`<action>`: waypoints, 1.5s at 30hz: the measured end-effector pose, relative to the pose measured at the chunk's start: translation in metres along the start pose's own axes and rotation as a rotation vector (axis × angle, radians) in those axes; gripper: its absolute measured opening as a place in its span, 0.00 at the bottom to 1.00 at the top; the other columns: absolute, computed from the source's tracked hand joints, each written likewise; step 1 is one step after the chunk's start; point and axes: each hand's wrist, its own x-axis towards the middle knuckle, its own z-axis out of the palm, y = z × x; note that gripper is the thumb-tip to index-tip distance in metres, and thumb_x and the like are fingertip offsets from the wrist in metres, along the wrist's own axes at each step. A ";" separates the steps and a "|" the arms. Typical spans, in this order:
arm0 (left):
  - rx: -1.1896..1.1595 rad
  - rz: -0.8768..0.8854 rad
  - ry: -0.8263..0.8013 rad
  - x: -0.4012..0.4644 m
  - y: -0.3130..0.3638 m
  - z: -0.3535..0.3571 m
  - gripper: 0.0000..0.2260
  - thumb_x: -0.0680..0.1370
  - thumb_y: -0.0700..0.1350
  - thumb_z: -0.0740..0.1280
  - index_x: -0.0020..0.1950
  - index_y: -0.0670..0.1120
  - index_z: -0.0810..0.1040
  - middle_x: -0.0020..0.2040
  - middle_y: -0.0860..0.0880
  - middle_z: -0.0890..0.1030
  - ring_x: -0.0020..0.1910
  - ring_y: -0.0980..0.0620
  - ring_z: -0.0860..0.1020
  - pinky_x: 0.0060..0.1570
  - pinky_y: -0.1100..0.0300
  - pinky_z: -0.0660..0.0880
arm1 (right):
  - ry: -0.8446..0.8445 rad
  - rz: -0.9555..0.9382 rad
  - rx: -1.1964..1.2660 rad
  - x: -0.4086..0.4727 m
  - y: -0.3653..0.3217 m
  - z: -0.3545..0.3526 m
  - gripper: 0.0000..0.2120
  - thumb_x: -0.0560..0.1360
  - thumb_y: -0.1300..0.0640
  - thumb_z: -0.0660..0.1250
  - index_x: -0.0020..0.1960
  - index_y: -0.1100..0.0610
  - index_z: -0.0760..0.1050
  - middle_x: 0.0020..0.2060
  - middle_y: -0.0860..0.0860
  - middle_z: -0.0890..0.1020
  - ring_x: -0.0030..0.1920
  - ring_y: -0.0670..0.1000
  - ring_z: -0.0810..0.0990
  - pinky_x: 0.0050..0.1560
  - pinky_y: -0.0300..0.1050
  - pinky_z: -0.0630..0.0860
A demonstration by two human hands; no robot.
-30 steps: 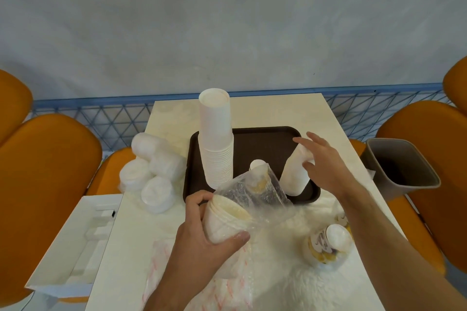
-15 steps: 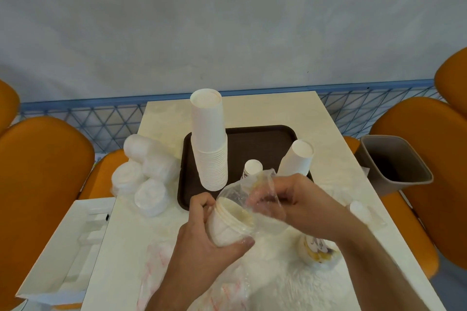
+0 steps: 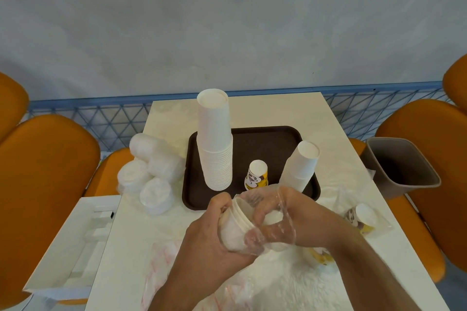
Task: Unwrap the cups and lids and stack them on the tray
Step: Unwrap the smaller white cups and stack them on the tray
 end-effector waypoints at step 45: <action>-0.167 -0.014 0.208 -0.007 -0.004 -0.003 0.39 0.61 0.49 0.84 0.59 0.69 0.61 0.52 0.61 0.77 0.49 0.60 0.78 0.42 0.66 0.77 | 1.103 0.283 -0.234 -0.015 0.033 -0.060 0.32 0.71 0.52 0.79 0.65 0.45 0.61 0.60 0.49 0.74 0.54 0.52 0.77 0.51 0.52 0.82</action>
